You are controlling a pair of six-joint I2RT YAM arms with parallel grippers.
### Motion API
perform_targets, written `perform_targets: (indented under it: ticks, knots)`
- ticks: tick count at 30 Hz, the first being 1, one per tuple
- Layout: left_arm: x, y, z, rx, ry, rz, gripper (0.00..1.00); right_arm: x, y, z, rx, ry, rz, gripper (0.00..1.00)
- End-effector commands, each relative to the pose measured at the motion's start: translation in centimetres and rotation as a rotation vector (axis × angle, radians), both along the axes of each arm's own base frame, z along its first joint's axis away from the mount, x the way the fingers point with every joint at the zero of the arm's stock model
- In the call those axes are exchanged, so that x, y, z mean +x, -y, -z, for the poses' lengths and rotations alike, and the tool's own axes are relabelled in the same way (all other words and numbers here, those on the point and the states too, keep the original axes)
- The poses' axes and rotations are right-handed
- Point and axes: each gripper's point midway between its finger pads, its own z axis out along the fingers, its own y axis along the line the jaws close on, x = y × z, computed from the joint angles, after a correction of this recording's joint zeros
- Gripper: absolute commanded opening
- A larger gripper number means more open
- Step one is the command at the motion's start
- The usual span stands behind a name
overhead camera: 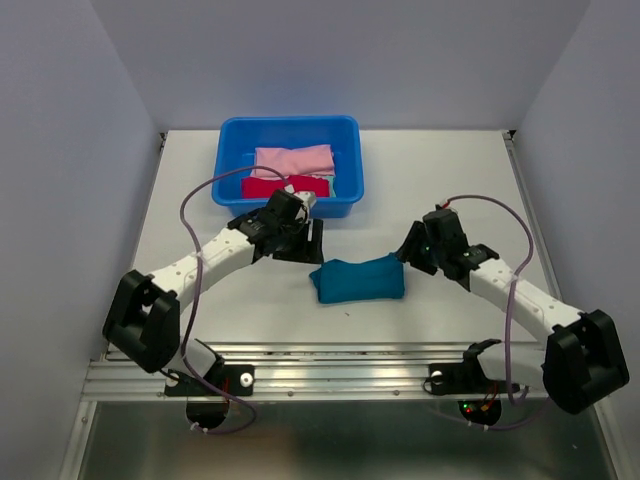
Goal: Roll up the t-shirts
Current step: Roll the T-shirt to the center of the board.
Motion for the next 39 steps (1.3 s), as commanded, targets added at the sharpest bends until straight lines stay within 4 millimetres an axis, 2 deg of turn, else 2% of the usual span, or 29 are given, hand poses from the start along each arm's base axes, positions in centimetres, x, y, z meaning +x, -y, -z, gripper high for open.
perform_targets:
  ticks: [1, 5, 9, 12, 15, 16, 18, 19, 22, 26, 31, 33, 36, 39]
  knots:
    - [-0.3, 0.2, -3.1, -0.051, 0.059, -0.021, 0.76, 2.8, 1.5, -0.6, -0.048, 0.026, 0.078, 0.54]
    - [-0.8, 0.7, -3.9, -0.082, 0.070, -0.011, 0.75, 5.3, 0.8, 0.6, -0.080, 0.000, 0.049, 0.53]
    - [-0.9, 1.0, -4.3, -0.087, 0.079, -0.002, 0.76, 6.4, 0.2, 2.2, -0.081, -0.028, 0.023, 0.54]
    - [-1.0, 1.5, -5.1, -0.099, 0.095, 0.011, 0.76, 6.7, -0.6, 3.6, -0.053, -0.043, 0.007, 0.46]
    - [-1.4, 2.2, -5.7, -0.106, 0.111, 0.030, 0.75, 6.7, -0.9, 4.1, -0.029, -0.045, 0.009, 0.33]
    - [-1.5, 2.4, -5.8, -0.106, 0.113, 0.035, 0.74, 6.6, -0.9, 4.4, -0.028, -0.053, 0.012, 0.26]
    - [-1.6, 2.7, -6.0, -0.095, 0.122, 0.039, 0.72, 6.5, -0.9, 5.0, -0.029, -0.066, 0.013, 0.20]
    - [-1.9, 3.5, -6.5, -0.101, 0.133, 0.054, 0.72, 6.3, -0.8, 5.6, -0.034, -0.080, 0.018, 0.12]
    - [-2.5, 5.1, -7.6, -0.119, 0.160, 0.094, 0.72, 5.6, -0.7, 6.2, -0.027, -0.098, 0.027, 0.02]
    - [-3.0, 6.5, -8.0, -0.126, 0.163, 0.132, 0.71, 4.1, -0.8, 6.4, 0.034, -0.116, 0.063, 0.01]
    - [-3.2, 7.4, -7.6, -0.109, 0.162, 0.170, 0.70, 0.5, -0.3, 7.0, 0.099, -0.143, 0.187, 0.01]
    - [-3.4, 8.0, -7.4, -0.102, 0.159, 0.191, 0.70, -0.8, -1.2, 6.9, 0.134, -0.147, 0.216, 0.01]
    - [-3.5, 9.1, -7.5, -0.097, 0.167, 0.225, 0.70, -2.7, -2.0, 6.6, 0.150, -0.146, 0.222, 0.01]
    - [-4.0, 9.8, -7.4, -0.096, 0.162, 0.258, 0.68, -3.3, -2.1, 5.6, 0.154, -0.142, 0.214, 0.01]
